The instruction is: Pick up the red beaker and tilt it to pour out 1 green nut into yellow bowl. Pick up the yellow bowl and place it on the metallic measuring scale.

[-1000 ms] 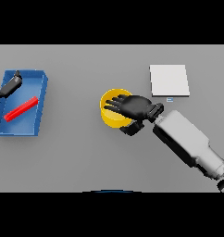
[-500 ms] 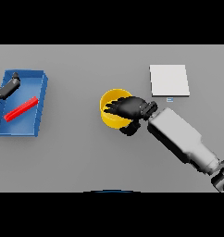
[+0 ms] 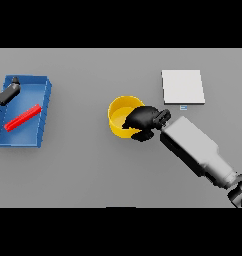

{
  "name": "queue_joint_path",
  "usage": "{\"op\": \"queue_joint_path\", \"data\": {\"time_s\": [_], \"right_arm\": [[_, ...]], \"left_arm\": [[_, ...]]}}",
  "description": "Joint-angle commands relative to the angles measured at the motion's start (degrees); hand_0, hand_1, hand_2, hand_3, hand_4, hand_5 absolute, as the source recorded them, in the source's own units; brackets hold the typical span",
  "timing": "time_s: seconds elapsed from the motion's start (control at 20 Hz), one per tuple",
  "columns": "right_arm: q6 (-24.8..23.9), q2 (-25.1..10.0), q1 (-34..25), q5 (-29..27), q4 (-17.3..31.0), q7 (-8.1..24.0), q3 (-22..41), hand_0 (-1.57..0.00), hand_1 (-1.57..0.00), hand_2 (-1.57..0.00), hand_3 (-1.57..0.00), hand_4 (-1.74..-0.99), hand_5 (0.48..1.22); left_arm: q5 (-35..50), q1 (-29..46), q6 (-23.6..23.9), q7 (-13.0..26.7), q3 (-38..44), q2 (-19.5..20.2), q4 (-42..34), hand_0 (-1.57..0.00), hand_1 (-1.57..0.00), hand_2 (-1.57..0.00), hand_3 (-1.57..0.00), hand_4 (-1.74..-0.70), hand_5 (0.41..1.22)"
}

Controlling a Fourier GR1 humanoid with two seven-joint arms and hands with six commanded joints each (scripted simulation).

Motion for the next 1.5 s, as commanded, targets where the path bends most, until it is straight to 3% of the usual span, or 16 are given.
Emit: {"op": "queue_joint_path", "data": {"time_s": [0.0,0.15,0.25,0.35,0.5,0.75,1.0,1.15,1.25,1.45], "right_arm": [[0.9,-0.4,-0.3,-0.2,0.1,-0.5,0.0,-1.20,-1.19,-1.13,-0.87,-1.594,1.121],[1.7,-1.4,0.7,-0.7,-2.0,1.0,0.1,-1.38,-1.38,-1.23,-1.21,-1.666,1.170],[0.5,-1.4,0.5,-0.8,-1.4,0.3,0.4,-1.45,-1.45,-1.27,-1.32,-1.693,1.188],[1.3,-1.1,0.7,-1.6,-2.2,2.3,0.0,-1.49,-1.49,-1.29,-1.39,-1.710,1.200],[0.8,-2.3,0.8,-1.9,-3.8,1.2,0.0,-1.53,-1.53,-1.31,-1.40,-1.725,1.210],[3.3,-4.2,-0.7,-3.3,-7.8,3.3,-2.6,-1.56,-1.56,-1.40,-1.27,-1.736,1.217],[4.5,-6.8,-1.5,-4.5,-12.1,6.1,-5.9,-1.57,-1.57,-1.44,-1.26,-1.739,1.220],[3.0,-8.2,-2.0,-4.9,-10.0,4.5,-7.5,-1.57,-1.57,-1.44,-1.38,-1.740,1.220],[2.6,-9.0,-2.9,-5.2,-8.7,5.4,-9.1,-1.57,-1.57,-1.47,-1.31,-1.740,1.220],[-1.0,-12.3,-4.8,-4.9,-4.4,3.5,-12.2,-1.57,-1.57,-1.52,-1.23,-1.741,1.221]], "left_arm": [[-0.1,-0.2,0.3,0.0,0.0,-0.1,-0.3,0.00,0.00,0.00,0.00,-0.75,0.700],[-0.5,-0.1,0.6,-0.6,-0.4,-0.6,0.0,0.00,0.00,0.00,0.00,-0.75,0.692],[-0.5,-0.2,0.3,-0.5,-0.4,-0.1,-0.7,0.00,0.00,0.00,0.00,-0.74,0.690],[-0.3,0.0,0.0,-0.7,-0.3,0.2,-0.8,0.00,0.00,0.00,0.00,-0.74,0.688],[-0.4,-0.4,-0.1,0.4,-0.4,0.0,-0.4,0.00,0.00,0.00,0.00,-0.73,0.685],[-0.6,-0.4,0.1,-0.6,-0.1,0.6,-0.5,0.00,0.00,0.00,0.00,-0.74,0.690],[-0.3,0.2,-0.2,-1.2,0.0,0.8,-0.9,0.00,0.00,0.00,0.00,-0.74,0.697],[-0.2,0.1,0.0,-0.7,0.1,0.7,-1.4,0.00,0.00,0.00,0.00,-0.75,0.697],[-0.6,-0.1,0.0,0.5,-0.2,1.1,-1.7,0.00,0.00,0.00,0.00,-0.74,0.702],[-0.6,-0.1,0.0,1.0,-0.1,1.1,-1.8,0.00,0.00,0.00,0.00,-0.74,0.710]]}}
